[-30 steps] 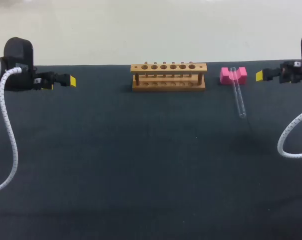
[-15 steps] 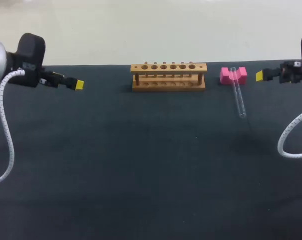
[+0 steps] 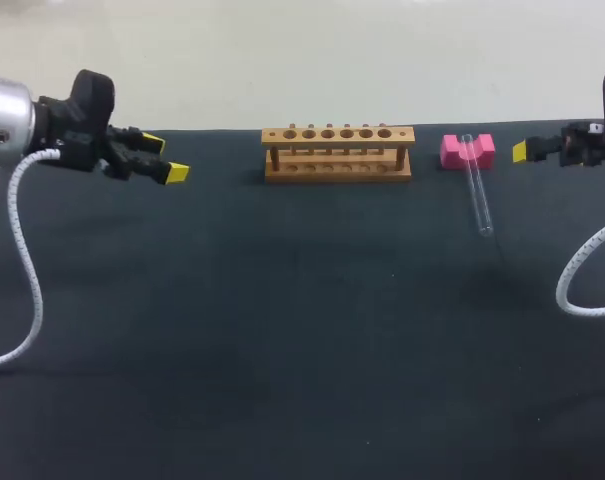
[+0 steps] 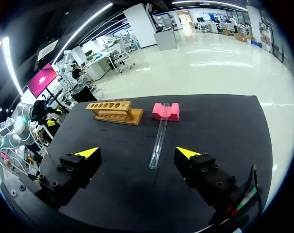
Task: Grasp the test tube, adjust it, and insert it.
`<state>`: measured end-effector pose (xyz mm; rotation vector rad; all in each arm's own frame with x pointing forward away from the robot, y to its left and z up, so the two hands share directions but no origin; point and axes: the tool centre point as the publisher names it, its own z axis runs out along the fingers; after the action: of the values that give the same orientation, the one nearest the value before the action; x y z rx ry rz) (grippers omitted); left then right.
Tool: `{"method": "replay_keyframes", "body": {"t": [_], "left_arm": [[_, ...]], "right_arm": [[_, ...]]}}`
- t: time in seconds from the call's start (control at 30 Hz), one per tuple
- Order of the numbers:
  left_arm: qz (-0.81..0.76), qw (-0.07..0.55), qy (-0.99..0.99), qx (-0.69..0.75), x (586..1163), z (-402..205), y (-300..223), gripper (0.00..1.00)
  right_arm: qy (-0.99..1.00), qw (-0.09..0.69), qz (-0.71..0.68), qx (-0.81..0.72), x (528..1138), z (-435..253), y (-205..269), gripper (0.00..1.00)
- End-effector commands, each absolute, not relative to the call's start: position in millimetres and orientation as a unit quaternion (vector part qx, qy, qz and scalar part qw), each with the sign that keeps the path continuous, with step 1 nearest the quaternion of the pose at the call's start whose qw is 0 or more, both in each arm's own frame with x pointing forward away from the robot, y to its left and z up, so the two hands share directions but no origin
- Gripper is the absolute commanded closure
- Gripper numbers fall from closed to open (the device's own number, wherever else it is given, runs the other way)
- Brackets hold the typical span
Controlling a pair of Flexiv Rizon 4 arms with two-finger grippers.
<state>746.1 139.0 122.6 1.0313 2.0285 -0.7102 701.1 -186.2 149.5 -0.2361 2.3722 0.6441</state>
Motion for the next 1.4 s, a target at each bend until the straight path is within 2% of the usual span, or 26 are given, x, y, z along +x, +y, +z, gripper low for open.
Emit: {"method": "replay_keyframes", "body": {"t": [0.03,0.7,1.4], "left_arm": [[-0.301,0.350,0.778,0.426,771,112,126,0.00],[-0.309,0.337,0.743,0.489,818,92,97,0.00],[-0.325,0.324,0.725,0.513,823,86,84,0.00]], "right_arm": [[0.907,0.330,0.246,-0.090,701,150,-186,0.00],[0.907,0.330,0.246,-0.090,701,150,-186,0.00],[0.907,0.330,0.246,-0.090,701,150,-186,0.00]]}}
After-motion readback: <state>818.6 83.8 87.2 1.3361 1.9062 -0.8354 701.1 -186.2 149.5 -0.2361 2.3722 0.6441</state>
